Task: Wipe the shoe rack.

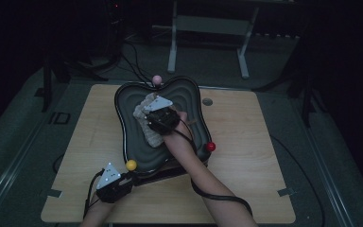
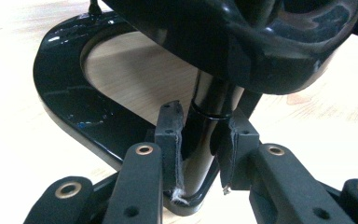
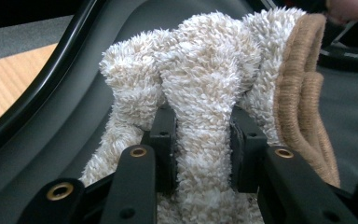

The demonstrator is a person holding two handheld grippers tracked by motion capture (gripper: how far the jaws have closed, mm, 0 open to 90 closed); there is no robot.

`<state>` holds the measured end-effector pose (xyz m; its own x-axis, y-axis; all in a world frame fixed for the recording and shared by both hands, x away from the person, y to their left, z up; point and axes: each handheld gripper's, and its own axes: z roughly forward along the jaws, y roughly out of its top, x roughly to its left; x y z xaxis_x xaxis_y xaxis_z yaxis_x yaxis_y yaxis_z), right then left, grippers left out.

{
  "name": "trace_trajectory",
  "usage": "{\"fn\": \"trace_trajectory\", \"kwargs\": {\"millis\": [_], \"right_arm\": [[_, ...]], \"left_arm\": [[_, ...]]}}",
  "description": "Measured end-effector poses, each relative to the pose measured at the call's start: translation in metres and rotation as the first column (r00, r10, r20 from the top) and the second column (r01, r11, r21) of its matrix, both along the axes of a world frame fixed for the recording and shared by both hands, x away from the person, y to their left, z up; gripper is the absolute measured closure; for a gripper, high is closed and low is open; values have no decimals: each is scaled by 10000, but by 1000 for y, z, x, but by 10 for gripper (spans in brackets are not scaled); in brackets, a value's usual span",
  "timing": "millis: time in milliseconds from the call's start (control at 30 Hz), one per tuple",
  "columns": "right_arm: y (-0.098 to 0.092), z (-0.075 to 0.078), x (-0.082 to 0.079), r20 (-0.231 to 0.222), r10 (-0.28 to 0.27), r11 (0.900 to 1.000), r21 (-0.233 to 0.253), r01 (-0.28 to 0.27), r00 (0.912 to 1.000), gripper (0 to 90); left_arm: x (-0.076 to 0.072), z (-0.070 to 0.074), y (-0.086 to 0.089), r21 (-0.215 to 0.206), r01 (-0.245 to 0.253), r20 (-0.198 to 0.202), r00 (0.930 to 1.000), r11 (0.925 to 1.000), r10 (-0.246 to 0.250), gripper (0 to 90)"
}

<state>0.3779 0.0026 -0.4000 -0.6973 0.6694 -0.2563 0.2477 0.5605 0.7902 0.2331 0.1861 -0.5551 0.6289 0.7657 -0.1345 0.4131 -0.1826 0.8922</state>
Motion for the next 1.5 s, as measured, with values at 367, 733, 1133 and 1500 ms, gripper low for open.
{"fn": "trace_trajectory", "kwargs": {"millis": [367,733,1133,1500], "right_arm": [[-16,-18,-28,-25,478,9988,-95,-478,9989,673],[-28,-33,-55,-154,915,9955,-250,-919,9957,673],[-37,-43,-75,-191,1299,9896,-597,-1308,9913,674],[-51,-50,-86,-231,1408,9878,-632,-1420,9898,673]], "left_arm": [[0,0,0,8,-30,-11,10000,10000,30,718],[0,0,0,-18,-46,-22,10000,10000,46,718],[0,0,-1,11,-71,-26,10000,10000,71,718],[-1,0,-1,37,-77,-19,10000,10000,77,718]]}}
